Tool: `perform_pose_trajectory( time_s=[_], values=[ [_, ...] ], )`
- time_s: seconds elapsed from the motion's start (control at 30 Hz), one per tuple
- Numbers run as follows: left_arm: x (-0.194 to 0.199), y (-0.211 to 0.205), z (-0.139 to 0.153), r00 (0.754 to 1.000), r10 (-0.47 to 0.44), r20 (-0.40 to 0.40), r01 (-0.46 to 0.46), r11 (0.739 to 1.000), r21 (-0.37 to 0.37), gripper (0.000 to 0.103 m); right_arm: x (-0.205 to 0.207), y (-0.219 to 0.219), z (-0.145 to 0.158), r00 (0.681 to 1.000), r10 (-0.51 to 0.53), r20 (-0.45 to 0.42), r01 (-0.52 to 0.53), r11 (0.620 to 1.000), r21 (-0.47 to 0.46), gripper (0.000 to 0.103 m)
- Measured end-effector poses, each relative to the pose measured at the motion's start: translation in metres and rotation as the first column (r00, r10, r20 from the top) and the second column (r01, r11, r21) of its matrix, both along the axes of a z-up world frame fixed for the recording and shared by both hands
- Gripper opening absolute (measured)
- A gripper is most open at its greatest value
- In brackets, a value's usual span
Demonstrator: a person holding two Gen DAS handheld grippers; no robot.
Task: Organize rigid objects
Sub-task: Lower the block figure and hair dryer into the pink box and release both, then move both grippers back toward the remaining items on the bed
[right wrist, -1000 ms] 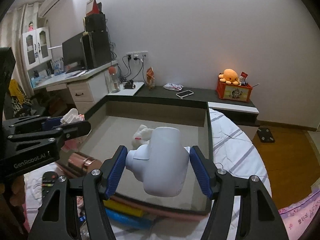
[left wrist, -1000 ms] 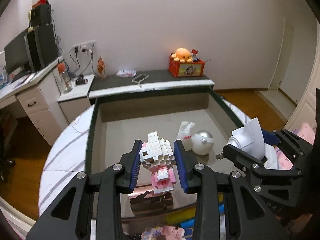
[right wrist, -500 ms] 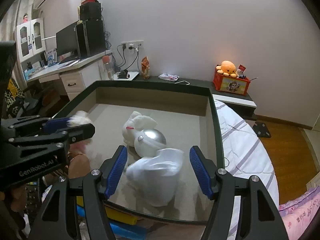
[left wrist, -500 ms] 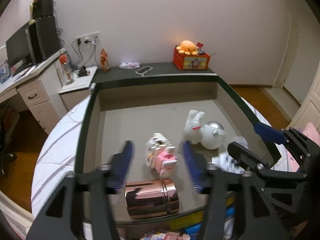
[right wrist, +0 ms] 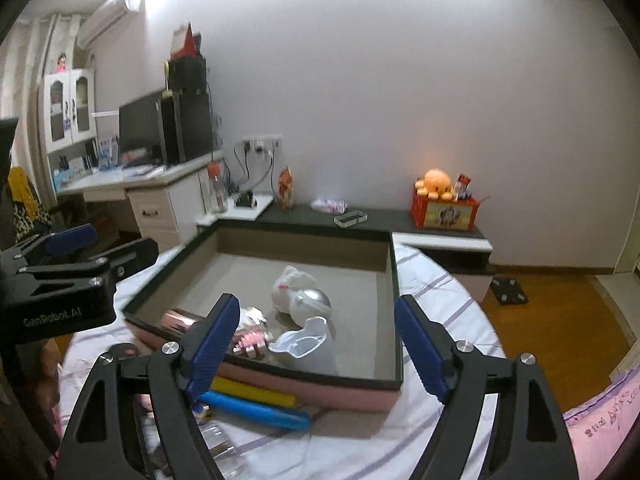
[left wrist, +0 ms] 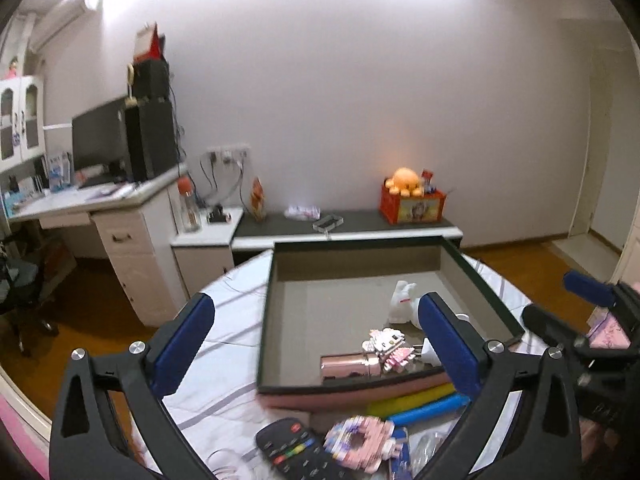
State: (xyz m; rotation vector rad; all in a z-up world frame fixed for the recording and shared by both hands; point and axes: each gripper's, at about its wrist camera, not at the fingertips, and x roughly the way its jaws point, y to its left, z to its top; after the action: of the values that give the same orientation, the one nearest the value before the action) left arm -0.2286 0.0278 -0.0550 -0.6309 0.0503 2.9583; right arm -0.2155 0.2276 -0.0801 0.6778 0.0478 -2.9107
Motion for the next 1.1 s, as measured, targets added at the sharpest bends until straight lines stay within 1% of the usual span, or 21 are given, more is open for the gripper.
perform_pose_trajectory(
  time_s=[0.17, 0.37, 0.4, 0.43, 0.57, 0.7, 0.83, 0.93, 1.1],
  values=[
    [0.037, -0.016, 0.007, 0.999, 0.028, -0.037, -0.028, 1.000, 0.001, 0.103, 0.043, -0.006, 0.019, 0.994, -0.031, -0.105, 0.032, 0.999, 0.008, 0.087],
    [0.077, -0.034, 0.014, 0.996, 0.055, -0.066, -0.055, 0.998, 0.011, 0.103, 0.080, -0.015, 0.027, 0.983, -0.049, -0.177, 0.054, 0.998, 0.023, 0.091],
    [0.083, -0.037, 0.015, 0.997, 0.045, -0.066, -0.044, 0.999, 0.015, 0.103, 0.086, -0.017, 0.028, 0.981, -0.050, -0.185, 0.056, 0.998, 0.027, 0.094],
    [0.087, -0.039, 0.016, 0.997, 0.041, -0.067, -0.040, 0.999, 0.022, 0.103, 0.092, -0.020, 0.028, 0.980, -0.051, -0.191, 0.058, 0.998, 0.032, 0.103],
    [0.102, -0.044, 0.018, 0.996, 0.037, -0.078, -0.035, 0.999, 0.021, 0.103, 0.116, -0.027, 0.032, 0.970, -0.046, -0.241, 0.061, 0.997, 0.054, 0.103],
    [0.108, -0.043, 0.025, 0.997, 0.031, -0.077, -0.031, 1.000, 0.008, 0.103, 0.124, -0.034, 0.037, 0.971, -0.031, -0.237, 0.049, 0.996, 0.072, 0.103],
    [0.116, -0.044, 0.025, 0.995, 0.014, -0.098, -0.011, 1.000, 0.028, 0.103, 0.134, -0.035, 0.040, 0.961, -0.034, -0.274, 0.055, 0.996, 0.068, 0.103],
    [0.118, -0.042, 0.023, 0.996, 0.011, -0.092, -0.012, 1.000, -0.003, 0.103, 0.135, -0.037, 0.035, 0.966, -0.034, -0.255, 0.051, 0.997, 0.062, 0.103],
    [0.118, -0.047, 0.020, 0.996, 0.011, -0.084, -0.011, 1.000, 0.008, 0.103, 0.135, -0.037, 0.028, 0.971, -0.032, -0.235, 0.050, 0.996, 0.070, 0.103]
  ],
)
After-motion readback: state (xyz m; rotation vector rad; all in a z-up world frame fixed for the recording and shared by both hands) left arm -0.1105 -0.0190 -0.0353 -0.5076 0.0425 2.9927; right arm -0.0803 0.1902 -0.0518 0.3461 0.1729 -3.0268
